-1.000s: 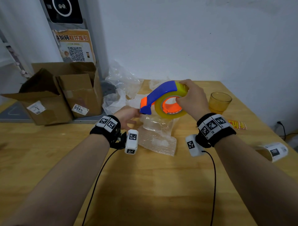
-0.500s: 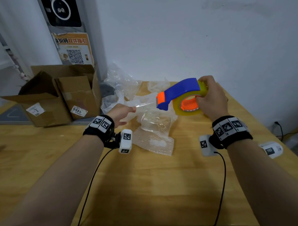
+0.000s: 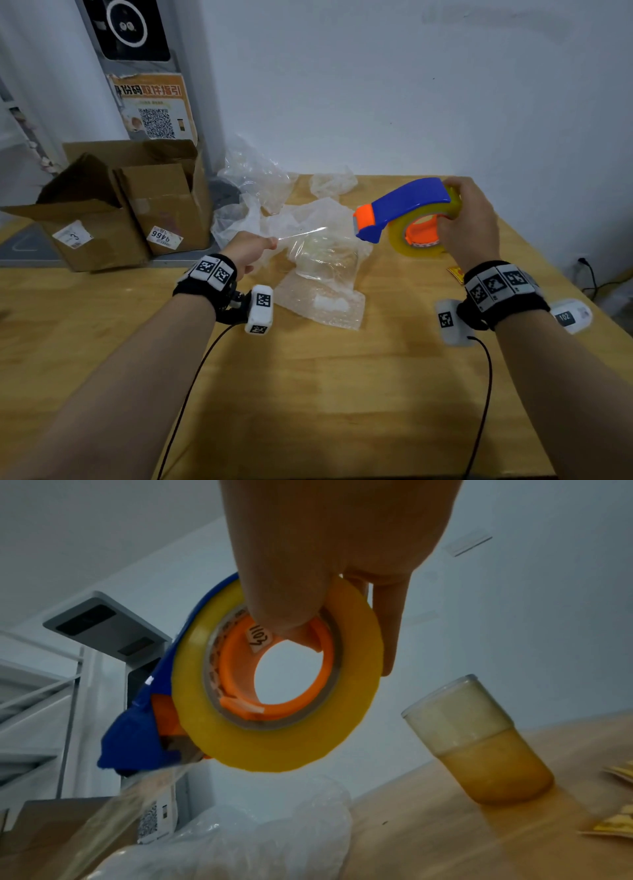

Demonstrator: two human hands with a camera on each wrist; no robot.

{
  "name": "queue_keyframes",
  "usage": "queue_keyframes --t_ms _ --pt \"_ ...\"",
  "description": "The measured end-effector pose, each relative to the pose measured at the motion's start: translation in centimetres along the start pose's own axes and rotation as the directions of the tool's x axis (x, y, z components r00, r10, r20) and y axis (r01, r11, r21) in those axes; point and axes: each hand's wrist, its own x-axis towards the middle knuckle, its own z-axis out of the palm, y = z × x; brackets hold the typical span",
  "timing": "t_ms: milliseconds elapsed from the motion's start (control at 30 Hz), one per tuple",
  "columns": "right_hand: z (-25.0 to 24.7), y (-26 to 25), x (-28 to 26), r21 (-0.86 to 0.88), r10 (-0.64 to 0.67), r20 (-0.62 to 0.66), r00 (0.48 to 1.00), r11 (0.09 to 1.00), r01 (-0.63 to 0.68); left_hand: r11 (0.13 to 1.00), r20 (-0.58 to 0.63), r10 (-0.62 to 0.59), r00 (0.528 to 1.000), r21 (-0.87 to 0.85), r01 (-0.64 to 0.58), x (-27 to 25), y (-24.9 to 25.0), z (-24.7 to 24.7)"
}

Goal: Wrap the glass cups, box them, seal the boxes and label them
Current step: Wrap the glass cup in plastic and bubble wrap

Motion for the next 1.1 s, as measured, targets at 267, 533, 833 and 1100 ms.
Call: queue_keyframes --t_ms 267,533,833,1100 --pt "0.9 1.5 -0.3 0.005 -0.044 0.006 0.999 0.999 0.044 0.995 -0.075 0.000 0.997 0.104 0.007 0.3 0.0 2.1" --pt "2.0 2.1 -1.5 -0.033 -0.076 0.029 0.997 0.997 0.077 0.948 -0.097 0.082 0.992 0.313 -0.048 -0.3 -0.5 3.7" --pt "2.5 2.7 -2.0 -0.041 -0.018 0.035 0.999 0.999 0.020 0.842 -0.052 0.061 0.997 0.539 -0.023 -0.9 -0.1 4.9" --pt "2.7 3.8 -1.8 -0.056 0.030 0.030 0.999 0.998 -0.029 0.929 -0.140 0.244 0.960 0.317 -0.190 -1.2 1.2 3.0"
